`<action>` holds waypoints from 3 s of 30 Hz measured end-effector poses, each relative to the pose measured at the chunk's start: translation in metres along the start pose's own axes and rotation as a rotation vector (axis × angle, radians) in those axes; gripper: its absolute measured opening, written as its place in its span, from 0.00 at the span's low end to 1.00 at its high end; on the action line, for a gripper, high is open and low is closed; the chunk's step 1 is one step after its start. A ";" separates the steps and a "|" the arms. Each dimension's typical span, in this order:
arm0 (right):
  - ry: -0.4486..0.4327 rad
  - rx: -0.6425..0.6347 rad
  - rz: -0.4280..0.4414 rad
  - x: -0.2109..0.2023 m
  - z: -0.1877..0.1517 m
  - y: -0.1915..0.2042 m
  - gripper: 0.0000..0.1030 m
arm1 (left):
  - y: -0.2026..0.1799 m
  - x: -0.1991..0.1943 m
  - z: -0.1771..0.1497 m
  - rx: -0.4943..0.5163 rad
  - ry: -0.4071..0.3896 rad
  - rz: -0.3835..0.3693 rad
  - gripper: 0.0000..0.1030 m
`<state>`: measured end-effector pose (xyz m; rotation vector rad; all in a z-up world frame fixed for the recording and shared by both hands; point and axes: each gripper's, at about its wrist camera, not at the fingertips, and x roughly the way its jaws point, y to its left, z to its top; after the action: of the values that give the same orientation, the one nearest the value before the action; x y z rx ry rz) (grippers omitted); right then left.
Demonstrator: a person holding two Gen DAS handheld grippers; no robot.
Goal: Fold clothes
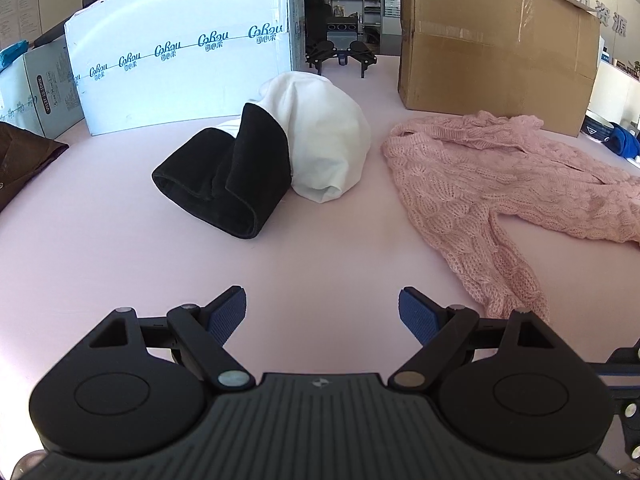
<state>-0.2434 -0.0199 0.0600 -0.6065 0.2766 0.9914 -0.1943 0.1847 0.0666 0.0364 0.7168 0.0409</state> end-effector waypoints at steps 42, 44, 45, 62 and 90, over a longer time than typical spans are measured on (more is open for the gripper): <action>-0.077 1.398 -0.480 -0.061 -0.156 -0.253 0.47 | -0.113 0.172 0.121 0.186 0.182 -0.231 0.82; -0.103 1.357 -0.521 -0.070 -0.142 -0.260 0.57 | -0.107 0.167 0.122 0.164 0.167 -0.228 0.81; -0.100 1.329 -0.518 -0.071 -0.135 -0.266 0.61 | -0.103 0.164 0.123 0.145 0.152 -0.230 0.81; 0.161 1.565 -0.527 0.062 -0.138 -0.423 0.39 | -0.091 0.178 0.123 0.122 0.115 -0.111 0.81; -0.109 1.336 -0.283 -0.006 -0.096 -0.351 0.07 | -0.085 0.181 0.123 0.079 0.108 -0.126 0.81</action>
<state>0.0554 -0.2218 0.1093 0.6149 0.6445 0.3897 0.0251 0.1068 0.0366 0.0651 0.8271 -0.1069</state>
